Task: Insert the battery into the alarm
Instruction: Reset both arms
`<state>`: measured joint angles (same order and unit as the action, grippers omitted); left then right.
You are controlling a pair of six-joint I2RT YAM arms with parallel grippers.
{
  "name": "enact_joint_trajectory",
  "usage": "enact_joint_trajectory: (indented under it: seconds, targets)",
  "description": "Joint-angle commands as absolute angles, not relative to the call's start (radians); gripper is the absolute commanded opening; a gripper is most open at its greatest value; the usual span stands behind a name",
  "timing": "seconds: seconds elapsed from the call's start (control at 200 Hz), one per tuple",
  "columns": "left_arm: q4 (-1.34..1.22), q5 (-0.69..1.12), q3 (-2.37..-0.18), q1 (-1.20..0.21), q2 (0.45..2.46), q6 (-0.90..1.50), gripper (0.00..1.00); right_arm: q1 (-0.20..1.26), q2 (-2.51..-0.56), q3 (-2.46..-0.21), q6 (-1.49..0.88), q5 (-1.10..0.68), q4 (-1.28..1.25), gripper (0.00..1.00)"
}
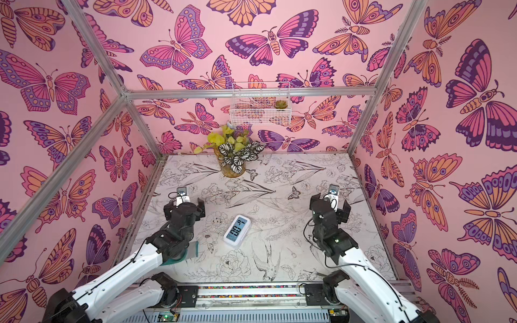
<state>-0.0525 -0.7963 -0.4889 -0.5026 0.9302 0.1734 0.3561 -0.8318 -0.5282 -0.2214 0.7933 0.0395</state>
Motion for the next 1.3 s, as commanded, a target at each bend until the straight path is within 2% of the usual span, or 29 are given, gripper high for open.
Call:
enact_joint_trajectory:
  seconds: [0.0, 0.14, 0.27, 0.34, 0.38, 0.466, 0.536, 0.641, 0.736, 0.801, 0.886, 0.946, 1.011, 1.081, 1.156, 1.241, 1.292]
  targets:
    - [-0.344, -0.788, -0.377, -0.411, 0.919, 0.072, 1.00, 0.268, -0.887, -0.470, -0.190, 0.645, -0.086, 1.00]
    - [-0.490, -0.799, -0.267, -0.309, 1.000, 0.044, 1.00, 0.263, -0.975, -0.332, -0.102, 0.631, -0.370, 0.99]
    - [-0.653, -0.696, -0.218, -0.217, 1.113, 0.023, 1.00, 0.252, -1.150, -0.302, -0.091, 0.556, -0.562, 0.99]
    - [-0.601, -0.612, -0.256, -0.195, 1.141, -0.005, 1.00, 0.252, -1.224, -0.363, -0.066, 0.525, -0.523, 0.99]
    - [-0.648, -0.576, -0.261, -0.174, 1.176, -0.014, 1.00, 0.248, -1.253, -0.395, -0.059, 0.503, -0.502, 0.99]
    - [-0.793, -0.560, -0.264, -0.154, 1.257, -0.036, 1.00, 0.239, -1.319, -0.399, -0.038, 0.521, -0.619, 0.99]
    - [-0.885, -0.466, -0.267, -0.132, 1.338, -0.073, 1.00, 0.209, -1.356, -0.414, -0.020, 0.494, -0.648, 0.99]
    - [-0.728, -0.358, -0.374, -0.114, 1.366, -0.055, 1.00, 0.146, -1.381, -0.423, -0.029, 0.398, -0.668, 0.99]
    - [-1.023, -0.200, -0.252, -0.060, 1.465, -0.020, 1.00, 0.079, -1.427, -0.356, -0.071, 0.322, -0.833, 0.99]
    - [-1.242, -0.192, -0.222, -0.028, 1.594, -0.015, 1.00, 0.068, -1.467, -0.350, -0.069, 0.290, -0.873, 0.99]
    - [-0.926, -0.180, -0.301, -0.017, 1.492, 0.033, 1.00, 0.068, -1.520, -0.367, -0.033, 0.207, -0.903, 0.99]
    - [-0.980, -0.212, -0.349, -0.013, 1.567, 0.014, 1.00, 0.066, -1.520, -0.374, -0.034, 0.206, -0.888, 0.99]
    - [-0.842, -0.204, -0.377, -0.009, 1.519, 0.040, 1.00, 0.061, -1.508, -0.387, -0.038, 0.200, -0.837, 0.99]
    - [-0.978, -0.207, -0.347, -0.011, 1.562, 0.016, 1.00, 0.056, -1.510, -0.394, -0.043, 0.190, -0.830, 0.99]
    - [-0.863, -0.204, -0.369, -0.011, 1.520, 0.034, 1.00, 0.054, -1.505, -0.389, -0.042, 0.189, -0.833, 0.99]
    - [-0.974, -0.206, -0.344, -0.011, 1.556, 0.016, 1.00, 0.054, -1.503, -0.390, -0.043, 0.188, -0.830, 0.99]
    - [-0.905, -0.204, -0.357, -0.011, 1.535, 0.028, 1.00, 0.055, -1.503, -0.390, -0.044, 0.187, -0.830, 0.99]
